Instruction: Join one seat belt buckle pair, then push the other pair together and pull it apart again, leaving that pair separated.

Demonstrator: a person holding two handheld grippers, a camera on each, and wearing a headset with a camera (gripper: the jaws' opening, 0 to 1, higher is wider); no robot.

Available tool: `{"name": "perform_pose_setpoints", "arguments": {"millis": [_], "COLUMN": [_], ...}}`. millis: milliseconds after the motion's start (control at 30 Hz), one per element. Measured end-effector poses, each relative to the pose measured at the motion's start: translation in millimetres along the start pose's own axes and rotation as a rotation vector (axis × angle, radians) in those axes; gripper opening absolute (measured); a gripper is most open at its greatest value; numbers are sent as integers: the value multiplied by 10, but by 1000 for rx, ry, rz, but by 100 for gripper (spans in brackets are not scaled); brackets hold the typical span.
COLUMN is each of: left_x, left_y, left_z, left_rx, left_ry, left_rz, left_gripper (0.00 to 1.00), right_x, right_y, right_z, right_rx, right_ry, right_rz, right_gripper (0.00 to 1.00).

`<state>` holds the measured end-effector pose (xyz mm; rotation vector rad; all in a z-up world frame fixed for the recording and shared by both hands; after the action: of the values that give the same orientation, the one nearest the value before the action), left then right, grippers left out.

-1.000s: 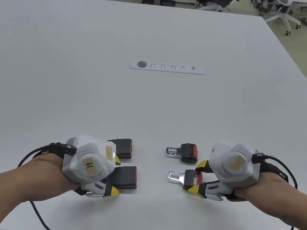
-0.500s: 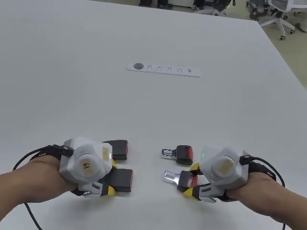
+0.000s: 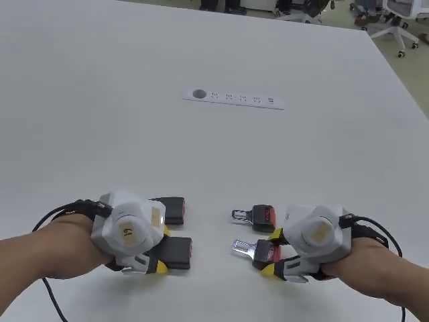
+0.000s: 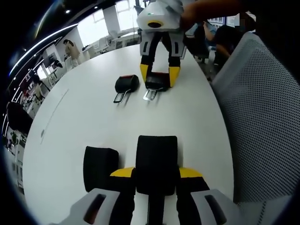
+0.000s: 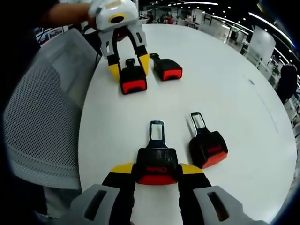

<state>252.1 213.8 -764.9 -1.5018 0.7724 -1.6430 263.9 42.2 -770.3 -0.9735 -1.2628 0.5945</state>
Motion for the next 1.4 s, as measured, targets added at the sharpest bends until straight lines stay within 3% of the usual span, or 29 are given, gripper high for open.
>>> {"name": "perform_pose_setpoints", "arguments": {"millis": [200, 633, 767, 1400], "left_x": [-11, -21, -23, -27], "left_y": [12, 36, 33, 32], "left_z": [5, 20, 21, 25], "left_rx": [-11, -20, -25, -31], "left_ry": [22, -30, -32, -44], "left_rz": [2, 3, 7, 19], "left_gripper": [34, 34, 34, 34], "right_x": [7, 60, 161, 598], "right_y": [22, 65, 110, 379], "right_z": [-4, -1, 120, 300], "right_rx": [15, 32, 44, 70], "right_ry": [-26, -70, -84, -132], "right_rz": [25, 57, 49, -18], "right_gripper": [33, 33, 33, 33]}}
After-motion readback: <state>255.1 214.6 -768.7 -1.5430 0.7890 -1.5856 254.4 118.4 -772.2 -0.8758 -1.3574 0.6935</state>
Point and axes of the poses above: the centre of the closed fingertips' face, and the gripper's own axes: y roughly forward along the fingers, z roughly to its left, x roughly out of its top, the point moved 1 cm from there along -y, roughly backward along the fingers, and after that the axes turned 3 degrees about y, right-handed, at the moved point
